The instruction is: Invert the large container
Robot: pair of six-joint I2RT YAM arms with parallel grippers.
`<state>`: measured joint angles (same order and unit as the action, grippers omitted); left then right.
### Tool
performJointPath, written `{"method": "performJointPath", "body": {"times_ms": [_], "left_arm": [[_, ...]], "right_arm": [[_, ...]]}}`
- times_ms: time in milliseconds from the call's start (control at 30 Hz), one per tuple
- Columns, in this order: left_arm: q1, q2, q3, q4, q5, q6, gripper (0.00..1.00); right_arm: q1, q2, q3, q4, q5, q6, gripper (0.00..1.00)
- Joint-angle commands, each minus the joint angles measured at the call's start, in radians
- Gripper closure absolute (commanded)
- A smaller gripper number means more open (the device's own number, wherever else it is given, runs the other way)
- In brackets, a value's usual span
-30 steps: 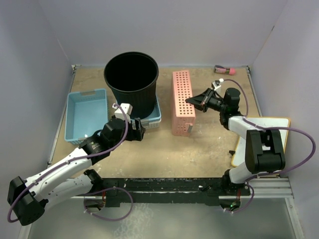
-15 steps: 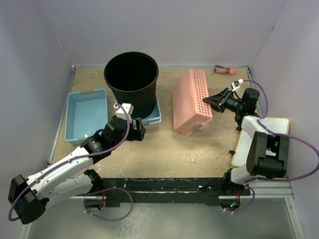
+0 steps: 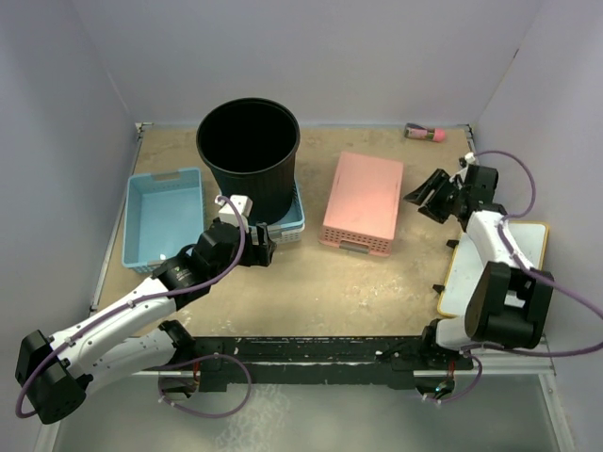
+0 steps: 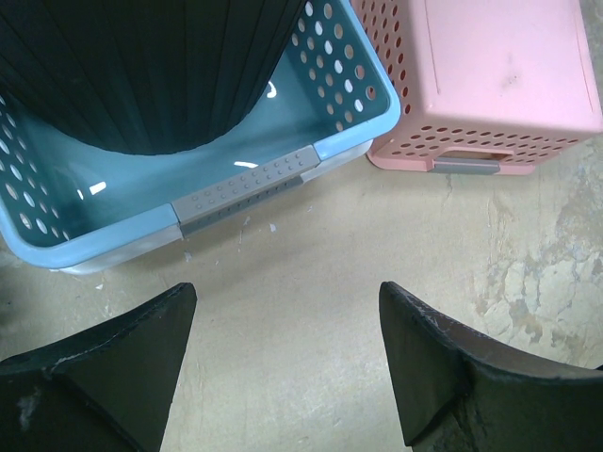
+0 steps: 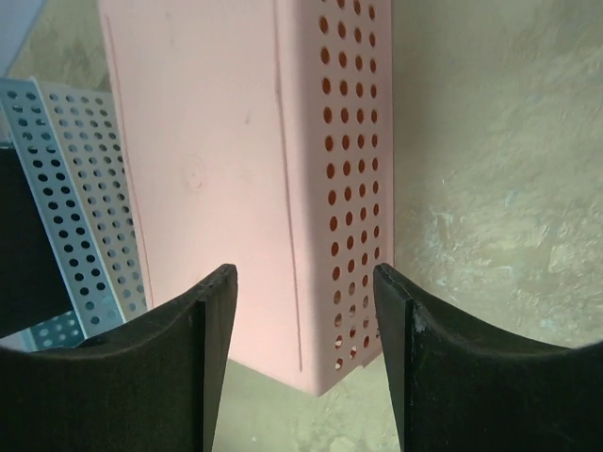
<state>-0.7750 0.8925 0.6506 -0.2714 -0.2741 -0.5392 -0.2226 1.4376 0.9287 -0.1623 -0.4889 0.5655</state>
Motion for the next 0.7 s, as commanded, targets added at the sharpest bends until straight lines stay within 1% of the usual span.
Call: {"method": "performJointPath", "body": {"times_ms": [0,100,200,300,467,667], "left_arm": [[-0.008,-0.011,0.044,0.042,-0.008,0.000,0.24],[-0.010,-0.011,0.041,0.047,-0.010,-0.005,0.24],[-0.010,-0.014,0.040,0.050,-0.017,-0.011,0.24],[-0.009,-0.028,0.038,0.049,-0.030,-0.018,0.24],[-0.012,-0.043,0.039,0.037,-0.040,-0.025,0.24],[-0.012,-0.056,0.047,0.017,-0.053,-0.025,0.24]], "right_arm": [[0.099,-0.103,0.080,-0.056,0.168,-0.117,0.38],[0.251,-0.109,0.120,-0.062,0.238,-0.149,0.37],[0.378,-0.076,0.159,-0.032,0.234,-0.149,0.37],[0.476,-0.004,0.211,-0.019,0.228,-0.147,0.36],[0.585,0.130,0.315,-0.015,0.224,-0.142,0.36],[0.659,0.272,0.437,-0.025,0.232,-0.134,0.37]]}}
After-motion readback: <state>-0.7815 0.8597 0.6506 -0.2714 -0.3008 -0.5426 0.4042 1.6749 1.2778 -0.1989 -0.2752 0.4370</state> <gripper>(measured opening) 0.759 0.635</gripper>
